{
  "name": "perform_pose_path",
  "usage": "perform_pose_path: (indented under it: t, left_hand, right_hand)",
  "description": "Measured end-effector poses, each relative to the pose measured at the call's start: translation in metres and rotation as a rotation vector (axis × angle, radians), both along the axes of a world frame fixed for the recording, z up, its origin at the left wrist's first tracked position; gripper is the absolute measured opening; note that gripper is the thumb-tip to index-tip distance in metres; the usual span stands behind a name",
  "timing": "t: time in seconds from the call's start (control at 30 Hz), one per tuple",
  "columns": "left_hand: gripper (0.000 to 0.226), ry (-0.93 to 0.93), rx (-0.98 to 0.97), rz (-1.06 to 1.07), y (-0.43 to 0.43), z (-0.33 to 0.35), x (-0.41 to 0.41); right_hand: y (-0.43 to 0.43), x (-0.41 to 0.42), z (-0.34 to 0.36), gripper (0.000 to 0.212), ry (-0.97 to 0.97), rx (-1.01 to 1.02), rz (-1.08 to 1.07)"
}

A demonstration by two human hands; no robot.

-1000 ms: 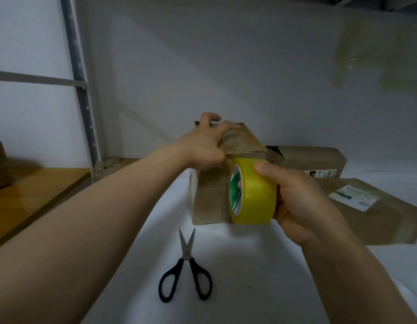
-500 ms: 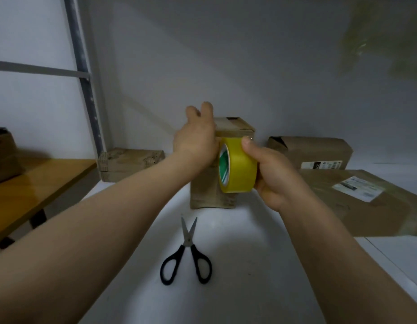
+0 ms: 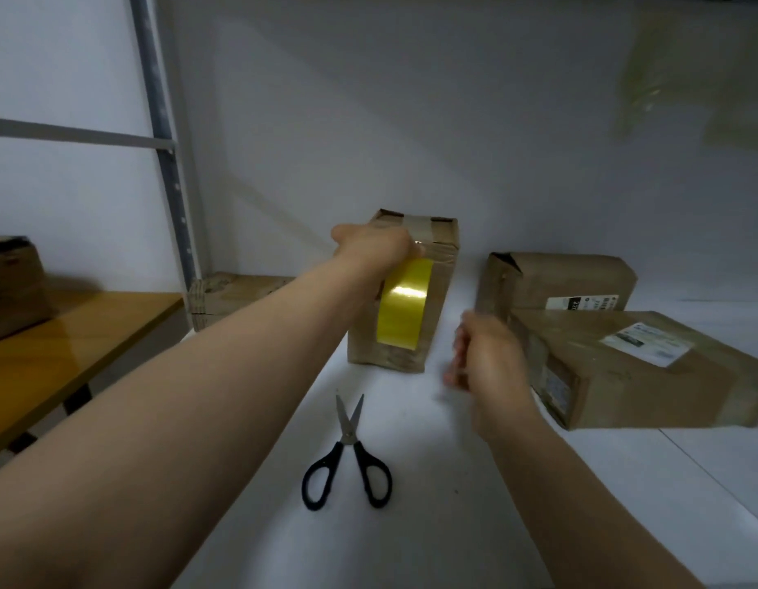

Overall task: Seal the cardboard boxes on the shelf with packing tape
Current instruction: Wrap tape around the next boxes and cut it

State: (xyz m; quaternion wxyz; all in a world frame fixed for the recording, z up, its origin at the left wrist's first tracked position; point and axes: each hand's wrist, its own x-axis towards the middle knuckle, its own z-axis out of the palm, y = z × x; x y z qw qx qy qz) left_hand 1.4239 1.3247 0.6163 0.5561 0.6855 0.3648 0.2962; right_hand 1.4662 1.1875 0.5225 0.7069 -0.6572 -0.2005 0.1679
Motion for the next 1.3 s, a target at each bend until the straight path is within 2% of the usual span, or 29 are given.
perform_pose_path:
  t: [0.07,0.1,0.17,0.2,0.37,0.47,0.53,0.57,0.67,0.73,0.8,0.87,0.93,1.1,1.17,1.23,1.3]
  left_hand:
    - [0.032,0.016,-0.119,-0.121,-0.002,-0.003,-0.005]
    - [0.019,0.028,-0.156,-0.164,-0.005,-0.004,-0.006]
    - [0.015,0.012,-0.193,-0.207,-0.008,-0.008,-0.007]
    - [0.015,-0.009,-0.202,-0.224,-0.007,-0.008,-0.006]
    - [0.014,-0.067,-0.287,-0.282,-0.005,-0.006,-0.01]
    - [0.016,-0.058,-0.277,-0.281,-0.003,-0.005,-0.01]
    - [0.016,-0.055,-0.263,-0.296,-0.001,-0.005,-0.009]
    - [0.015,-0.061,-0.262,-0.31,0.0,-0.005,-0.008]
    - [0.011,-0.083,-0.286,-0.337,0.002,-0.006,-0.006]
    - [0.013,-0.093,-0.307,-0.349,0.006,-0.004,-0.005]
    - [0.018,-0.088,-0.329,-0.359,0.011,-0.001,-0.004]
    - [0.021,-0.082,-0.341,-0.382,0.016,0.001,-0.006]
    - [0.022,-0.086,-0.348,-0.394,0.02,0.001,-0.005]
    - [0.012,-0.142,-0.366,-0.405,0.022,-0.003,0.0]
    - [0.02,-0.161,-0.369,-0.408,0.021,-0.005,0.001]
    - [0.03,-0.167,-0.368,-0.4,0.02,-0.007,0.001]
    - [0.036,-0.169,-0.364,-0.393,0.018,-0.008,0.002]
  right_hand:
    - [-0.001,-0.017,-0.015,0.028,-0.295,-0.385,0.148]
    - [0.0,-0.029,-0.022,0.03,-0.475,-0.566,0.258]
    - [0.005,-0.056,-0.032,0.034,-0.75,-0.824,0.414]
    - [0.007,-0.066,-0.034,0.036,-0.822,-0.873,0.461]
    - [0.018,-0.076,-0.022,0.04,-1.025,-1.048,0.574]
    - [0.018,-0.077,-0.009,0.028,-1.143,-1.235,0.645]
    - [0.014,-0.072,-0.006,0.011,-1.214,-1.335,0.659]
    - [0.009,-0.066,-0.005,0.014,-1.24,-1.37,0.648]
    - [-0.009,-0.039,0.004,0.008,-1.183,-1.414,0.653]
    - [-0.026,-0.015,0.018,0.025,-1.062,-1.411,0.688]
    - [-0.05,0.005,0.039,0.026,-0.91,-1.338,0.758]
    - [-0.078,0.025,0.061,0.025,-0.726,-1.165,0.822]
    - [-0.102,0.04,0.08,0.028,-0.627,-0.963,0.806]
    - [-0.084,0.054,0.11,0.031,-0.648,-0.396,0.548]
    - [-0.046,0.049,0.122,0.037,-0.69,-0.216,0.438]
    - [0.0,0.053,0.128,0.043,-0.773,-0.14,0.287]
    - [0.041,0.06,0.128,0.048,-0.914,-0.231,0.185]
